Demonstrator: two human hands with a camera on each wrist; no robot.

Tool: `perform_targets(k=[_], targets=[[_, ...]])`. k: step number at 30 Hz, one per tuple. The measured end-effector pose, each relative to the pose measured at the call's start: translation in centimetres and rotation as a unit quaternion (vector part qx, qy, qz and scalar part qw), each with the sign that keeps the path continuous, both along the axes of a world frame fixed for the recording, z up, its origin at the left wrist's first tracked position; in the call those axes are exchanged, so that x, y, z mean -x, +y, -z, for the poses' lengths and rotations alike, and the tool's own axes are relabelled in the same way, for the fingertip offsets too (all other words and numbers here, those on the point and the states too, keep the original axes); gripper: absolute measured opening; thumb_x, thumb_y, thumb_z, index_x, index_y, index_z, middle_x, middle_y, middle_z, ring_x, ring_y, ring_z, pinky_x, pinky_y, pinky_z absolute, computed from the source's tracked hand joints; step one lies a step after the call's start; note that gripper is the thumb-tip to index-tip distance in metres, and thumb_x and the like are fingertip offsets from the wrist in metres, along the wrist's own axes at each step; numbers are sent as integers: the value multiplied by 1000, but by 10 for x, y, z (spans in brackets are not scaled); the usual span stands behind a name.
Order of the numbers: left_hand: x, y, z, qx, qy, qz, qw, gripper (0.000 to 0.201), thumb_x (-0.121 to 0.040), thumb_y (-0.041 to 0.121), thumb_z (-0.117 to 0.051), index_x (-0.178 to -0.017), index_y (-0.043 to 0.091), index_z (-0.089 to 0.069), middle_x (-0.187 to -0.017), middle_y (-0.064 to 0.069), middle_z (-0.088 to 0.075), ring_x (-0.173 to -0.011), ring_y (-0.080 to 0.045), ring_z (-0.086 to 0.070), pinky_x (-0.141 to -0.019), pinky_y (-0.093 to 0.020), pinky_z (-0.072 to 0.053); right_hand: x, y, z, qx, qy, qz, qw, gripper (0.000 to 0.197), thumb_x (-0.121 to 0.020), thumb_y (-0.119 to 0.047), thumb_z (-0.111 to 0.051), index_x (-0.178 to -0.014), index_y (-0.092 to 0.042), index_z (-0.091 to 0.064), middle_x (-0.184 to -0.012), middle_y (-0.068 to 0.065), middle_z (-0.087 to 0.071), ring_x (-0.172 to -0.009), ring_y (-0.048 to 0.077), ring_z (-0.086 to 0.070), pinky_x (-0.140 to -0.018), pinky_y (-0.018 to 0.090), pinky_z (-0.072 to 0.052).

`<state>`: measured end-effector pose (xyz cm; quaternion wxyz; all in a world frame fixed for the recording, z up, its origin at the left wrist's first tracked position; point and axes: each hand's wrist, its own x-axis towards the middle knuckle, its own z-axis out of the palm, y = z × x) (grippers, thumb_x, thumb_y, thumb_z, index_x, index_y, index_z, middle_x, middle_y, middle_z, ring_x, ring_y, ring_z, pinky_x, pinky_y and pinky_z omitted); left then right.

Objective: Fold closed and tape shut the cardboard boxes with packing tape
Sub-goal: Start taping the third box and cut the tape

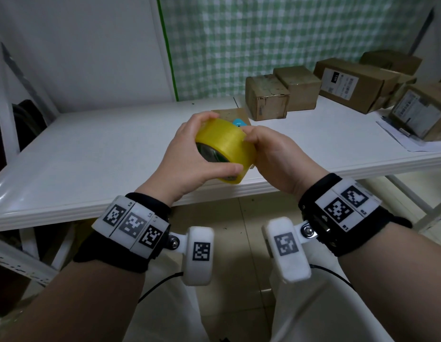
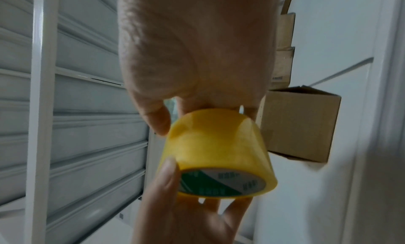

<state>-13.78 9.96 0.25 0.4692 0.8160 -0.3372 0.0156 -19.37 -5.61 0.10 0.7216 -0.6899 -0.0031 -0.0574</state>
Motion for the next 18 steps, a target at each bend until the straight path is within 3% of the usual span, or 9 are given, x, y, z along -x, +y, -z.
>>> perform_targets(k=[2,4,6,9,13,16,18], targets=[[0,2,-1,34,35,8,999,87,-46,50,-82,-123,48,-42,-129,13,-44,-117,-10,-46,-96,-29,-44,1,-7,-1,14,-7,-24,1000,19,-81,-25,-47,-82,-9,-57,-71,1,-54,-63,10,-51,-57,21,-42],[1,3,-4,20,39,25,999,85,-56,45,-82,-130,47,-42,-135,16,-40,-124,-8,-41,-103,-34,-41,2,-10,-3,50,-13,-24,998,25,-84,-26,-53,-90,-3,-59,-80,10,-55,-74,18,-52,-66,26,-40],[-1,3,-8,-21,12,37,999,76,-71,34,-80,-137,39,-41,-144,16,-34,-130,-4,-33,-108,-30,-33,4,-10,-5,74,-18,-3,997,25,-88,-23,-58,-95,1,-60,-80,12,-56,-72,19,-55,-65,24,-41],[-3,1,-15,-63,-70,28,995,57,-87,28,-66,-139,28,-44,-148,11,-36,-132,-1,-31,-105,-16,-23,6,-9,-6,115,-29,15,993,18,-94,-16,-54,-89,-1,-62,-71,-1,-63,-60,7,-60,-58,14,-44],[0,-4,-16,-119,-184,-1,976,47,-92,29,-56,-137,19,-49,-143,5,-46,-136,-17,-33,-109,-20,-17,5,-4,-8,163,-30,71,984,20,-94,-17,-56,-75,-12,-59,-65,-6,-53,-52,-1,-52,-52,11,-39],[5,-8,-14,-117,-228,-19,966,40,-93,20,-56,-133,18,-54,-138,3,-51,-135,-22,-36,-107,-21,-17,4,-1,-8,192,-17,93,977,21,-93,-22,-57,-73,-15,-58,-63,-7,-48,-53,2,-44,-48,12,-33],[7,-10,-12,-106,-240,-23,965,37,-92,18,-57,-128,16,-58,-134,2,-56,-132,-23,-41,-106,-21,-20,4,-1,-7,192,-9,98,976,20,-92,-23,-58,-75,-14,-59,-65,-5,-47,-59,6,-44,-52,16,-32]])
